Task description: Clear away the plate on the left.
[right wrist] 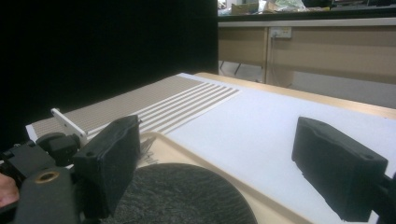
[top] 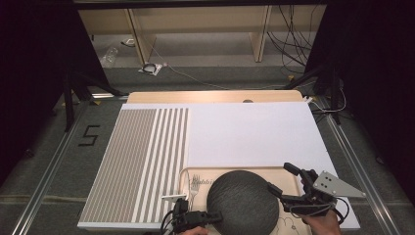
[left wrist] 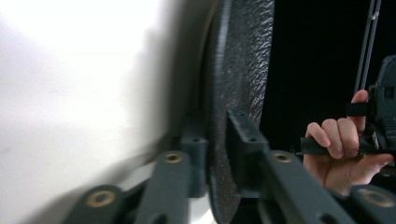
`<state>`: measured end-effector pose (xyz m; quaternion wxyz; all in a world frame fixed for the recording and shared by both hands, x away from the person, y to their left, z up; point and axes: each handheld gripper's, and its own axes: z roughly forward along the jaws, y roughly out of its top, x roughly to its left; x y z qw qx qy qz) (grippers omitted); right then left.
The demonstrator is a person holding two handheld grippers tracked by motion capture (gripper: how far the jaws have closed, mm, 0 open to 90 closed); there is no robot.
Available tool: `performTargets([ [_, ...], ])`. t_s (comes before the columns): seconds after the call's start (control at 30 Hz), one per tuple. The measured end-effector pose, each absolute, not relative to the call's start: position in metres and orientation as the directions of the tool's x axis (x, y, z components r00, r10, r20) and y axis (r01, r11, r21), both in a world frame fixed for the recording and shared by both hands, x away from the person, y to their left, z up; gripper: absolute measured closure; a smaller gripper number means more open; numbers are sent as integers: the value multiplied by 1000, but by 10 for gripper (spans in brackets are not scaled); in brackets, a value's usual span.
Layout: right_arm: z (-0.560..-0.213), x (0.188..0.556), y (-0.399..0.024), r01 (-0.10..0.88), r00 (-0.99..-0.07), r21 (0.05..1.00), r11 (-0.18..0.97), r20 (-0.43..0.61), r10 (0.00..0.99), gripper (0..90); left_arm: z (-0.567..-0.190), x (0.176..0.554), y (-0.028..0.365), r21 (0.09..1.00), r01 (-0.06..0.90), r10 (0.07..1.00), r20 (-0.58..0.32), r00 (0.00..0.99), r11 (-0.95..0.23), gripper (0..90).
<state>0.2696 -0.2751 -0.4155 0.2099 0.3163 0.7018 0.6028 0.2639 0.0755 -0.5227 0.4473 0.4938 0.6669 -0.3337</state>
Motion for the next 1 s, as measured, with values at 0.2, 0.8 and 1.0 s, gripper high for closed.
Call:
performTargets([
  [0.2, -415, 269, -275, 192, -711, 979, 73, 87, 698, 164, -513, 265, 76, 47, 963, 394, -917, -65, 266, 548],
  [0.8, -416, 269, -275, 189, -711, 980, 67, 90, 697, 164, -481, 274, 93, 260, 940, 578, -812, 88, 223, 339],
  [1.0, -416, 270, -275, 192, -711, 979, 71, 89, 697, 164, -477, 277, 97, 279, 938, 582, -806, 112, 205, 315],
])
